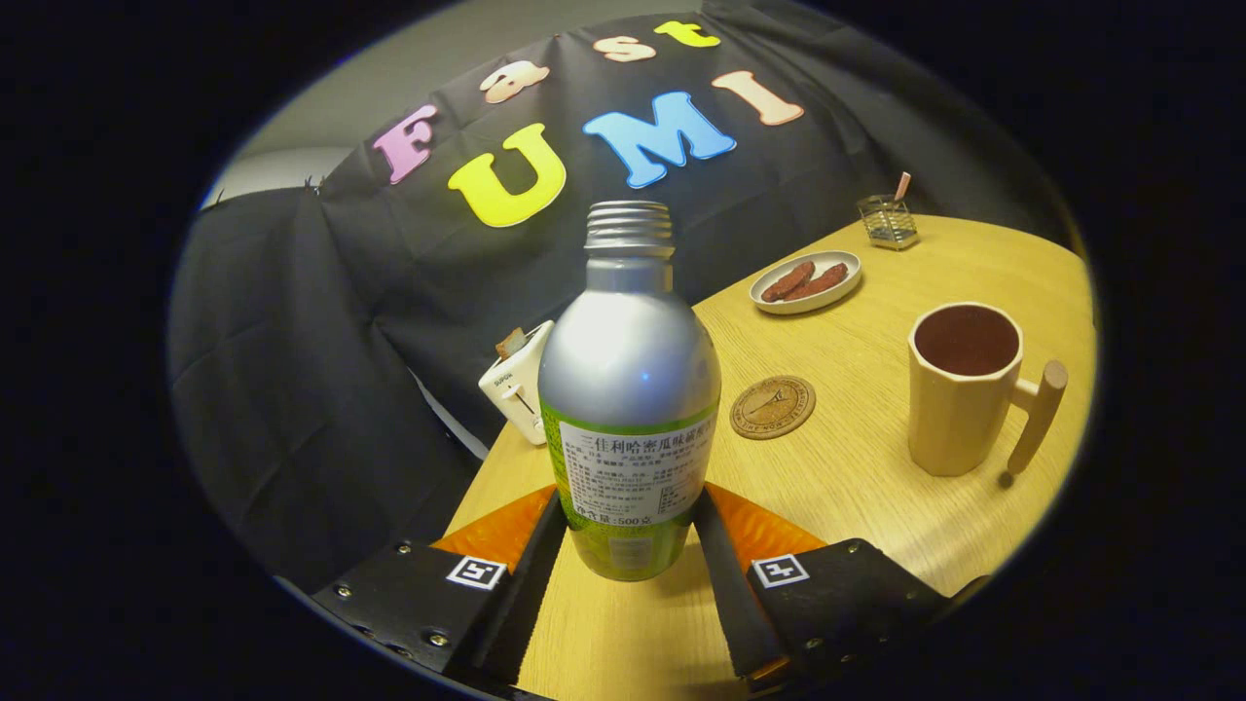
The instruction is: Take the bottle from table, then pour the juice into the cup, finally place the bottle on the coaster
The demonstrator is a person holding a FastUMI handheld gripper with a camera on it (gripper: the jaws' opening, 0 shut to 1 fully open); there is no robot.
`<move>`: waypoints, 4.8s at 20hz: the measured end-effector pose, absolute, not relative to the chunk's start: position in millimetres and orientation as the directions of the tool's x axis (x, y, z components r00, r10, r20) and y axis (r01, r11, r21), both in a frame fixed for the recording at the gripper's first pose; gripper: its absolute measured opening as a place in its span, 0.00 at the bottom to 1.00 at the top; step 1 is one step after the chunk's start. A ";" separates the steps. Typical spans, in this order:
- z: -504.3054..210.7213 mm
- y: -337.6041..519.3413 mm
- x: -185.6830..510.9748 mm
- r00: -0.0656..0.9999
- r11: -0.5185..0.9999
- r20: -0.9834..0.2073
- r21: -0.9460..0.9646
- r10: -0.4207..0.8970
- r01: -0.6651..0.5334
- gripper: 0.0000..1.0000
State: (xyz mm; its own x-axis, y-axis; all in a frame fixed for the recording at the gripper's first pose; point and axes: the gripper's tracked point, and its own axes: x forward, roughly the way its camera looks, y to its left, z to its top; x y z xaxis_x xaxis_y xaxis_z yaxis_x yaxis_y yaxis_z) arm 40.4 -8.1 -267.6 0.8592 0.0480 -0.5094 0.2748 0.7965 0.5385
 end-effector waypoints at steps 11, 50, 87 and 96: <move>-258.9 -40.9 34.5 0.886 0.535 -0.455 0.773 0.091 0.342 0.77; -243.8 -54.0 37.7 0.905 -0.204 -0.398 0.883 0.149 0.422 0.77; -219.1 -69.5 67.5 0.909 -0.494 -0.385 0.766 0.160 0.411 0.77; -208.9 -74.5 72.0 0.908 -0.540 -0.377 0.733 0.183 0.413 0.76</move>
State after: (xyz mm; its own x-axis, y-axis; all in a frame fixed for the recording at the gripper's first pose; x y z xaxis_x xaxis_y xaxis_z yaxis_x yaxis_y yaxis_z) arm 72.0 -74.5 -208.9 0.9080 0.1826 -0.3771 0.4132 -0.5399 0.7333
